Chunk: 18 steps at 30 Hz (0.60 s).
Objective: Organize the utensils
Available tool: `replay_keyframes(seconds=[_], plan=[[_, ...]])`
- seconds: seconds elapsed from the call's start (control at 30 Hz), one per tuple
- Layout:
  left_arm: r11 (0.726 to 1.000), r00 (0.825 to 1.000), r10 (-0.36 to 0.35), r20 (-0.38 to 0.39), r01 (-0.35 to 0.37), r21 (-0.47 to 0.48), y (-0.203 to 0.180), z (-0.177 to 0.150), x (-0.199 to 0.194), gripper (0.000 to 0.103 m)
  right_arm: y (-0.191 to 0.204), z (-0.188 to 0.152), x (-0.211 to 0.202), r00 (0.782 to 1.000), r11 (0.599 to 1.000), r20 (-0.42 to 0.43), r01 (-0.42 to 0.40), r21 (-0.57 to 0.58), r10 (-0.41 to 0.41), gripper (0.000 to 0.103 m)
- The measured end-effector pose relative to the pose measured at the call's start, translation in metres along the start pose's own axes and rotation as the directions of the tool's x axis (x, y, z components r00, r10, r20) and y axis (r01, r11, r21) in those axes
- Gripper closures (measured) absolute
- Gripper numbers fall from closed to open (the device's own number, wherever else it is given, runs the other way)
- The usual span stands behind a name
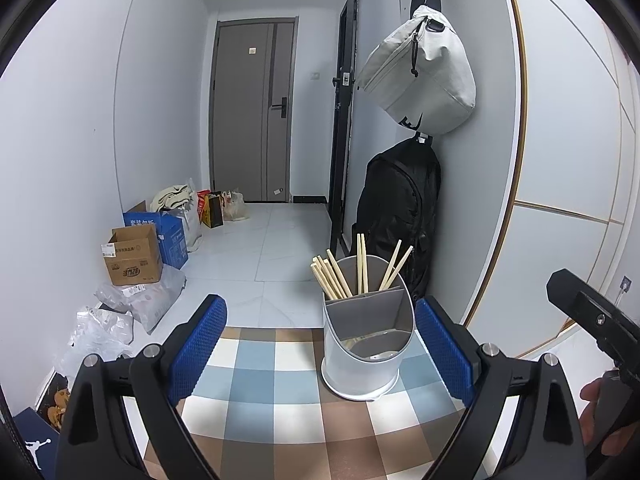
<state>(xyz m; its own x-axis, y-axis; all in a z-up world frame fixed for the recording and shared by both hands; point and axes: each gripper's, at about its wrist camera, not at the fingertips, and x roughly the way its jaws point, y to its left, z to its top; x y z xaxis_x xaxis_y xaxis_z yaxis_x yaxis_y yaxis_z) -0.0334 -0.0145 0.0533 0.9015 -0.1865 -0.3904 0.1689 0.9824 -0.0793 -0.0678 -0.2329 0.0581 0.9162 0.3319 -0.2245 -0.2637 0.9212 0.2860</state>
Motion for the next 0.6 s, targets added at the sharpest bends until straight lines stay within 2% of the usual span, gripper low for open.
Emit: replay_keyframes(seconds=[0.6], plan=[[1.000,1.000,-0.016,-0.012,0.016,-0.010,0.0011,0.0014,0.0022,0.011,0.0010,0.0001,0.0000,1.000,1.000,-0.002,-0.001,-0.010,0.001,0.000]])
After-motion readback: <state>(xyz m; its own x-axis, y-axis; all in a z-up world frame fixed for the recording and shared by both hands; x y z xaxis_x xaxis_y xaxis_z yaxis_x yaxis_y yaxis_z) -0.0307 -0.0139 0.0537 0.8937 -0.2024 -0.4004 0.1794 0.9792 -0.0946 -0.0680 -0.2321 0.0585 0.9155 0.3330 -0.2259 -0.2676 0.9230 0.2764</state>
